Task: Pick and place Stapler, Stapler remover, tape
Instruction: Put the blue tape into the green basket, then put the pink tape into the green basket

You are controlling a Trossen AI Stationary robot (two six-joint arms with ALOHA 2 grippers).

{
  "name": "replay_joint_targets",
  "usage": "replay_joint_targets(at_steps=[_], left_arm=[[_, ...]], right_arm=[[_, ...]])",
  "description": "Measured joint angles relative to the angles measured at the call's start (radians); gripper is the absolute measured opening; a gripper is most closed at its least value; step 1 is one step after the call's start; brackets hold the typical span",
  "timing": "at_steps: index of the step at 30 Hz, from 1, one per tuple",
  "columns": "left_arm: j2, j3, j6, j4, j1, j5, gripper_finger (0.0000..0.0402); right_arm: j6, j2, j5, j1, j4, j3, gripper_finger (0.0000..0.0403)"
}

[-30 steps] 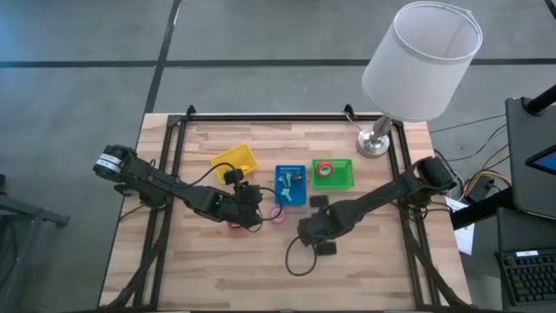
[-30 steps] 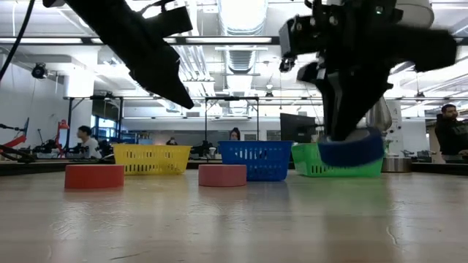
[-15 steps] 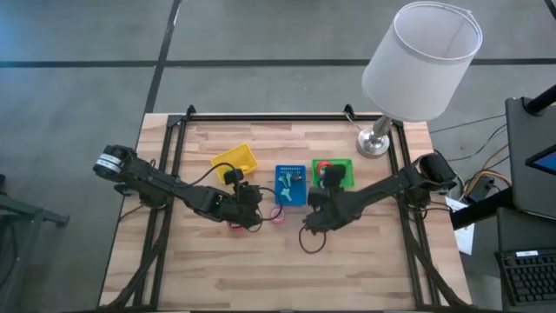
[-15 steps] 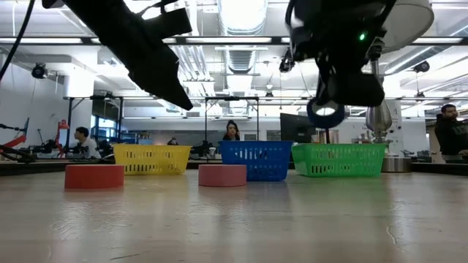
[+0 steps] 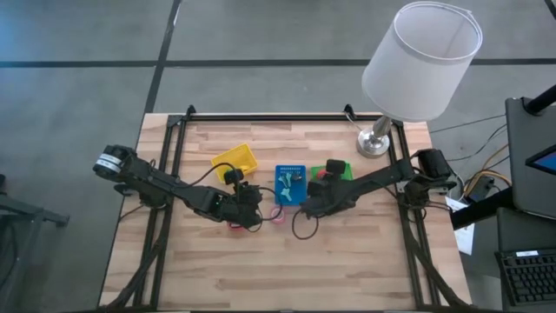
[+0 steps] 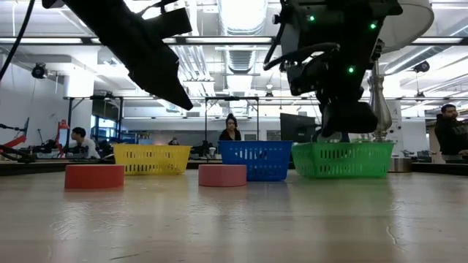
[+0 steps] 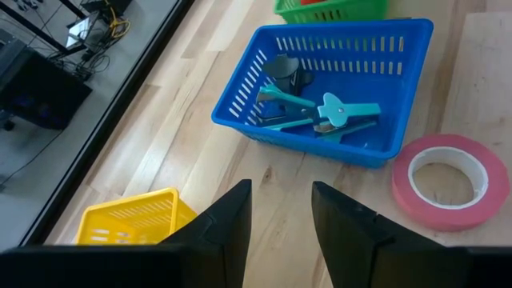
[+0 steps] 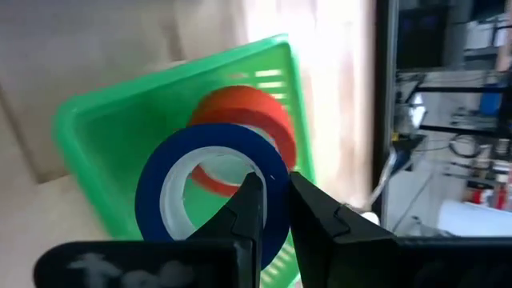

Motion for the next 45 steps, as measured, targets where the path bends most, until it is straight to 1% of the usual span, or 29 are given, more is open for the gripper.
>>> replay_joint_targets(at_steps=[2, 6, 11, 16, 22, 25, 31, 35, 39, 41, 42, 45], left_arm=[[0.000, 0.000, 0.000, 0.000, 0.000, 0.000, 0.0135], [0.000, 0.000, 0.000, 0.000, 0.000, 0.000, 0.0135], [0.000, 0.000, 0.000, 0.000, 0.000, 0.000, 0.0135], [0.000, 0.000, 0.000, 0.000, 0.000, 0.000, 0.0135], [0.000, 0.000, 0.000, 0.000, 0.000, 0.000, 0.0135], [0.000, 0.000, 0.000, 0.000, 0.001, 0.000, 0.0135], [0.000, 0.000, 0.000, 0.000, 0.001, 0.000, 0.0135], [0.000, 0.000, -0.001, 0.000, 0.001, 0.001, 0.0135], [0.000, 0.000, -0.006, -0.001, 0.000, 0.045, 0.0135], [0.000, 0.000, -0.006, 0.000, 0.000, 0.070, 0.0135], [0.000, 0.000, -0.006, 0.000, 0.000, 0.073, 0.0135], [0.000, 0.000, -0.006, 0.000, 0.000, 0.076, 0.0135]], right_arm=[[0.000, 0.000, 0.038, 0.000, 0.011, -0.011, 0.0038], [-0.001, 0.000, 0.054, -0.004, 0.061, -0.027, 0.0045], [-0.009, -0.001, 0.003, -0.008, 0.089, -0.032, 0.0072], [-0.012, -0.001, -0.021, -0.006, 0.088, -0.028, 0.0099], [-0.012, -0.001, -0.073, -0.003, 0.056, 0.039, 0.0116], [-0.012, -0.001, -0.103, 0.003, 0.015, 0.097, 0.0120], [-0.012, -0.003, -0.104, 0.032, -0.030, 0.193, 0.0118], [-0.011, -0.003, -0.104, 0.058, -0.028, 0.227, 0.0114], [-0.008, -0.003, -0.106, 0.085, 0.010, 0.237, 0.0110], [-0.009, -0.003, -0.131, 0.096, 0.064, 0.235, 0.0108], [-0.010, -0.003, -0.161, 0.099, 0.097, 0.234, 0.0107], [-0.012, -0.003, -0.289, 0.106, 0.234, 0.216, 0.0103]])
